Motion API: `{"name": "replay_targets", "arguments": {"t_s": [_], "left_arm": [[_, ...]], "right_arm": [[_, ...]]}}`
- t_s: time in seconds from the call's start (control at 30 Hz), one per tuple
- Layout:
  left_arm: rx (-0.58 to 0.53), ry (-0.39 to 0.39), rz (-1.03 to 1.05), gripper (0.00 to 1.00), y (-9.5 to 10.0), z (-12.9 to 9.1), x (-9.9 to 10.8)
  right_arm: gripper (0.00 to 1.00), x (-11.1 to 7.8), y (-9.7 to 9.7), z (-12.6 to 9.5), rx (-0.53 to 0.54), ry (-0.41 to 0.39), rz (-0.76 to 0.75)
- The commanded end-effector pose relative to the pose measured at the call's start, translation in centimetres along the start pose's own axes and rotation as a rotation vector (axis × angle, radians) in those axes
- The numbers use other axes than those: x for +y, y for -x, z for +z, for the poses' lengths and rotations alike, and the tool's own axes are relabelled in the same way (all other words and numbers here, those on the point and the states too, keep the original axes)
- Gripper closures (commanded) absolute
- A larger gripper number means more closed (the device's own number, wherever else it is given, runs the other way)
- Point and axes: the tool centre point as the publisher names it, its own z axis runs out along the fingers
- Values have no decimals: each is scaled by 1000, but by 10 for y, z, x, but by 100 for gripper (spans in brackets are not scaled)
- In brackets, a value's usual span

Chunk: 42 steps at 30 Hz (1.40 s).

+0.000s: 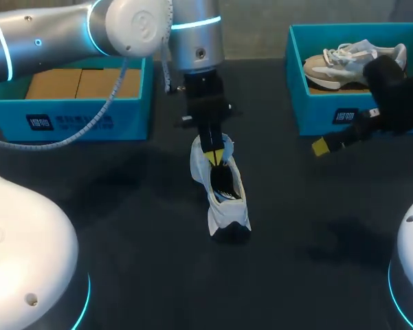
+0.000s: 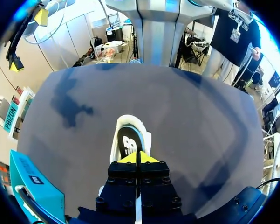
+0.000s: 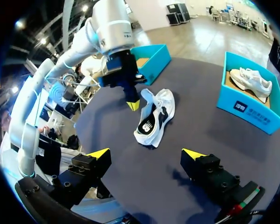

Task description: Take the shoe out of the shoebox, open the shoe tongue, remove and reinsert the insole, then place the shoe into the shoebox

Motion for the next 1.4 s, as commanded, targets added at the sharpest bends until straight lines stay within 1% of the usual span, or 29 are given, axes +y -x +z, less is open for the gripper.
{"name": "replay_targets", "arguments": {"t_s": [0.03,0.1,0.17,0.2,0.3,0.37,0.6,0.67,0.7,0.77,0.9,1.13,1.3,1.4], "left_arm": [[6,23,5,100,7,12,7],[20,49,10,100,9,15,10],[9,55,22,100,11,19,13],[24,68,25,100,12,21,14],[32,62,35,100,13,29,15],[56,65,39,100,13,35,15],[71,85,32,100,10,52,20],[73,102,32,100,11,56,21],[82,126,31,100,11,59,21],[81,123,33,100,10,63,23],[105,146,47,100,9,71,24],[133,154,47,100,5,88,24],[137,153,35,100,9,101,26],[136,155,34,100,11,100,25]], "right_arm": [[0,-6,-2,-8,-5,7,0],[0,-6,-2,-8,-5,7,0],[0,-6,-2,-8,-5,7,0],[0,-6,-2,-8,-5,7,0],[0,-6,-2,-8,-5,7,0],[0,-6,-2,-8,-5,7,0],[0,-6,-2,-8,-5,7,0],[0,-6,-2,-8,-5,7,0],[0,-6,-2,-8,-5,7,0],[0,-6,-2,-8,-5,7,0],[0,-6,-2,-8,-5,7,0],[0,-6,-2,-8,-5,7,0],[0,-6,-2,-8,-5,7,0],[0,-6,-2,-8,-5,7,0]]}}
